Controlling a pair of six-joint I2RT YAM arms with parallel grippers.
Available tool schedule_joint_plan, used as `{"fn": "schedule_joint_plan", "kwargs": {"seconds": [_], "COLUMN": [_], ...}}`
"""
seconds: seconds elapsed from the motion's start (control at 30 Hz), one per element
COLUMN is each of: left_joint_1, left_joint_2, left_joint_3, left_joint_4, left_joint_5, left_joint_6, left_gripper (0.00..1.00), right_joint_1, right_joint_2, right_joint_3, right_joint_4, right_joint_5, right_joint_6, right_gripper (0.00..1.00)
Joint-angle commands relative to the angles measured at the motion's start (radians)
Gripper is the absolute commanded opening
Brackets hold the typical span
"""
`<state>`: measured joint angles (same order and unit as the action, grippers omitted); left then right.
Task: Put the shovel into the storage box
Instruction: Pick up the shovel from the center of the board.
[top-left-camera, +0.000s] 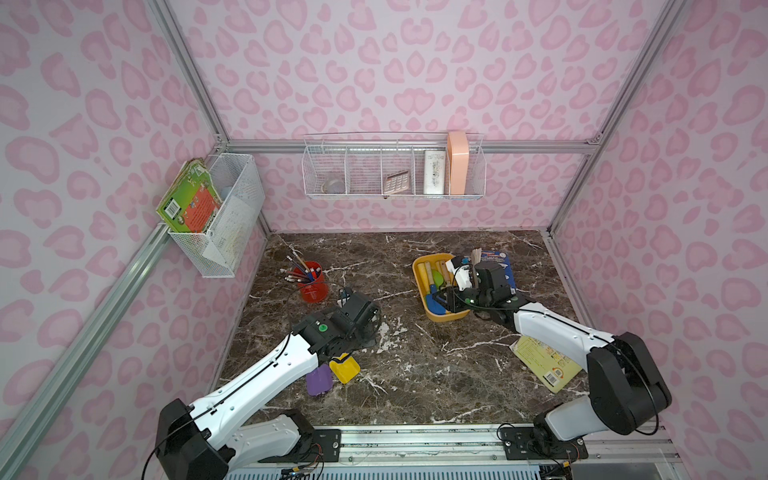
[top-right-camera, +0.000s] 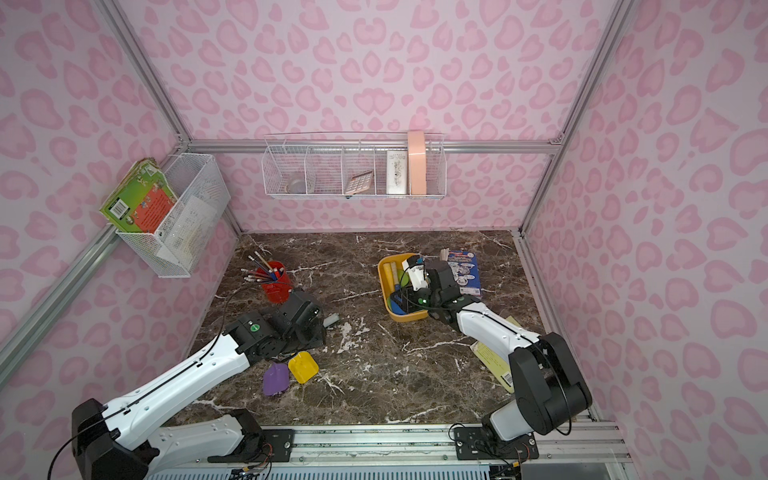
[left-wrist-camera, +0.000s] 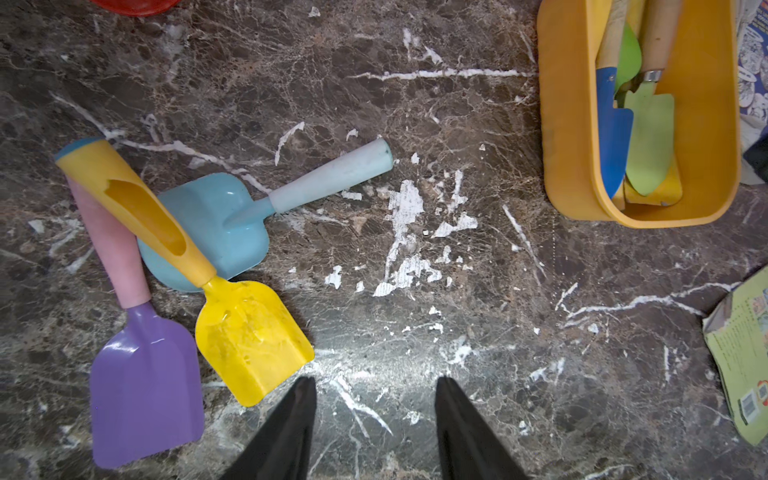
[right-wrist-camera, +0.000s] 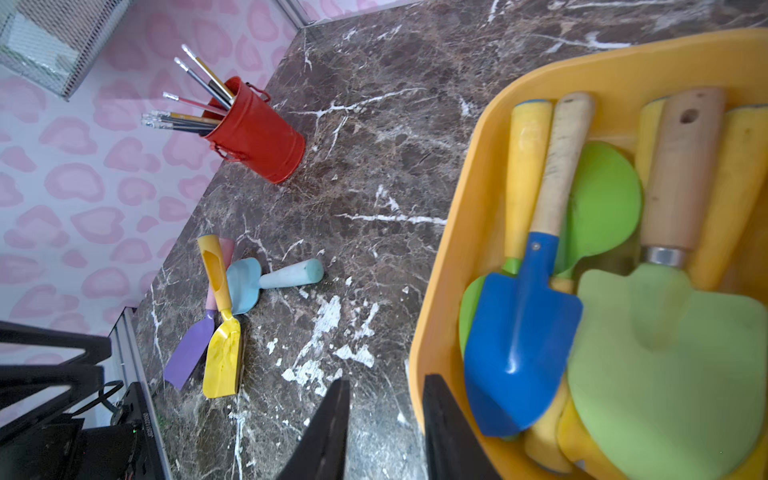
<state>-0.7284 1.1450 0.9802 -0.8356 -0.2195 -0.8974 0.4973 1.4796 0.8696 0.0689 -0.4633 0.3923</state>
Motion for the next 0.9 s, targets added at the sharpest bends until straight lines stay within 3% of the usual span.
{"fn": "schedule_joint_plan", "kwargs": {"seconds": [0.0, 0.33, 0.87], "left_joint_1": [0.004, 0.082, 0.277], "left_joint_2": [-0.012, -0.100, 0.027], "left_joint_3": [-0.017, -0.133, -0.204], "left_joint_4": [-0.042, -0.074, 0.055], "left_joint_5": [-0.042, -0.213, -0.184], "left_joint_6": [-0.033, -0.075, -0.061], "left_gripper": [0.52, 0.50, 0.51], "right_joint_1": [0.040, 0.210, 0.281], "right_joint_2": [-0.045, -0.187, -0.210], "right_joint_3": [-0.040, -0.166, -0.288], "right_joint_4": [0.050, 0.088, 0.179], "right_joint_5": [0.011, 0.077, 0.100], "right_joint_6": [0.007, 0.019, 0.094], "right_gripper": [0.33, 0.33, 0.33]}}
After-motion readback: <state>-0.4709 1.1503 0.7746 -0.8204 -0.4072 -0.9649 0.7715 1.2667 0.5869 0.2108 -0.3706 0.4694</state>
